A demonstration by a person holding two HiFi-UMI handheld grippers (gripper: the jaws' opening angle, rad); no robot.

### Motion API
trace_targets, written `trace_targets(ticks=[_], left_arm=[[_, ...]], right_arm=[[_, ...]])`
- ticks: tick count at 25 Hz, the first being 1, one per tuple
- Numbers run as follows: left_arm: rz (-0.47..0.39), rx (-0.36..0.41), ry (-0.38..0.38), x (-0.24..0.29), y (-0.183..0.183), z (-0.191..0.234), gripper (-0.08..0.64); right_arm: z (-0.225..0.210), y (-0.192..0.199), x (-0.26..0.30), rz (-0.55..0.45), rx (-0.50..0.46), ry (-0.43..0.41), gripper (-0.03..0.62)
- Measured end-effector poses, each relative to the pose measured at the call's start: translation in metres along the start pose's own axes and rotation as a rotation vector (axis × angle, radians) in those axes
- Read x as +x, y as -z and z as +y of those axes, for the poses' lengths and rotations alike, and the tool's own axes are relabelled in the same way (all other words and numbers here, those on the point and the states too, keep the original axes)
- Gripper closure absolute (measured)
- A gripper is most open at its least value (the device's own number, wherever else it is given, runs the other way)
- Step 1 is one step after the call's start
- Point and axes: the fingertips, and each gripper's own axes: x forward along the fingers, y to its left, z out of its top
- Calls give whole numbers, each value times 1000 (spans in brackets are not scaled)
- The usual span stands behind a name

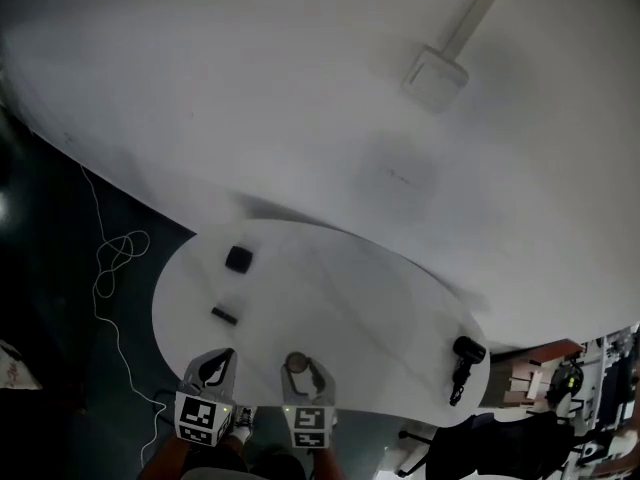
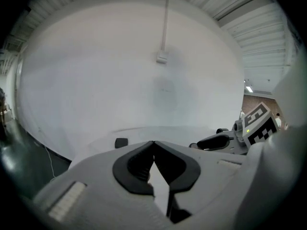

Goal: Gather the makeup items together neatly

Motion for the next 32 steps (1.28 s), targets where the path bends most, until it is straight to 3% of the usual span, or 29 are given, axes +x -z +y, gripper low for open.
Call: trace_targets(ticks=[11, 17, 26, 32], left_arm=[[-49, 125, 249, 49, -49, -96, 549], [-54, 173, 354, 63, -62, -153, 549], [-46, 219, 435, 93, -72, -223, 549], [-15, 231, 454, 122, -68, -261, 549]], right_arm=[[-94, -2, -72, -65, 101, 254, 377], [-137, 10, -108, -78, 153, 352, 377], [-203, 37, -150, -84, 212, 454, 377], [-248, 56, -157, -68, 241, 471, 377]])
